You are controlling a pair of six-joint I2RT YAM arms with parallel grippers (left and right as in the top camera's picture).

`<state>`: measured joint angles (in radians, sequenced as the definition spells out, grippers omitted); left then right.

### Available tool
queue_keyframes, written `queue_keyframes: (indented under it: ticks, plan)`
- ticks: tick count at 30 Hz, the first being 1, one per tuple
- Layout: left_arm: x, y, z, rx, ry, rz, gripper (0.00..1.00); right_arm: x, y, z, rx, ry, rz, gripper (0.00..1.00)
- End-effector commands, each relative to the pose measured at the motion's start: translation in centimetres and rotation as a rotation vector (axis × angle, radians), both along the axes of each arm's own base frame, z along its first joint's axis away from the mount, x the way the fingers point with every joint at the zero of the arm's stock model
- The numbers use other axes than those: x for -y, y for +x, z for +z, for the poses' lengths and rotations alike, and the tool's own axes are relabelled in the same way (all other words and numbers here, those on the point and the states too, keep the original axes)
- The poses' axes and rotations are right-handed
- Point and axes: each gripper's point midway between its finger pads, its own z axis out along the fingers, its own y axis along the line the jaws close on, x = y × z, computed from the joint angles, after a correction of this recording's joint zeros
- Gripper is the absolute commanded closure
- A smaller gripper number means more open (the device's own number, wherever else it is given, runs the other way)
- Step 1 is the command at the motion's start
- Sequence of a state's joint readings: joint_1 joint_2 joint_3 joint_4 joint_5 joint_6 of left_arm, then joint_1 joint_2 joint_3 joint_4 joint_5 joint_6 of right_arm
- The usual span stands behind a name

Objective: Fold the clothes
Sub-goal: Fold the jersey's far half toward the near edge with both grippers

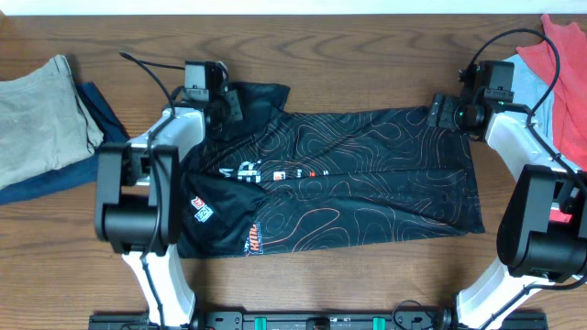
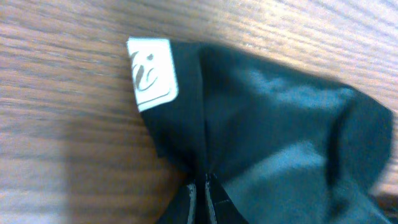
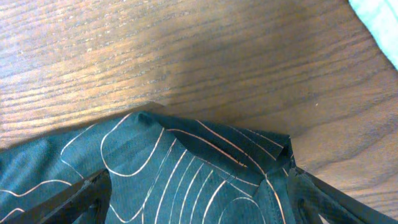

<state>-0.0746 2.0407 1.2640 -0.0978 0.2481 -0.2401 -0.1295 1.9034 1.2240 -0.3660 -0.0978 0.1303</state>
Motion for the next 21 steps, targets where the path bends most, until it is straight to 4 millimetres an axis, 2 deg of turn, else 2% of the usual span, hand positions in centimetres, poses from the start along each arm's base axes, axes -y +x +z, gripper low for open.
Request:
queue_keyframes:
  ticks: [1,3,7,15,21]
  plan:
    - [-0.4,0.1,3.9,0.062,-0.003,0.014,0.94,0.0,0.5,0.4,0.019,-0.008,-0.010,0.12]
    - [-0.4,-0.4,4.2,0.047,-0.002,0.013,0.94,0.0,0.7,0.4,0.028,-0.010,-0.010,0.13]
    - [-0.5,-1.8,3.3,-0.020,0.003,0.014,0.94,0.1,0.7,-0.1,0.020,-0.014,-0.013,0.14]
    - [-0.6,-3.3,2.3,-0.096,0.009,0.013,0.94,-0.1,-0.4,-3.8,-0.077,-0.002,-0.010,0.22]
    - [-0.6,-3.6,2.2,-0.109,0.010,0.014,0.94,0.1,-0.4,-5.0,-0.095,-0.011,-0.015,0.23]
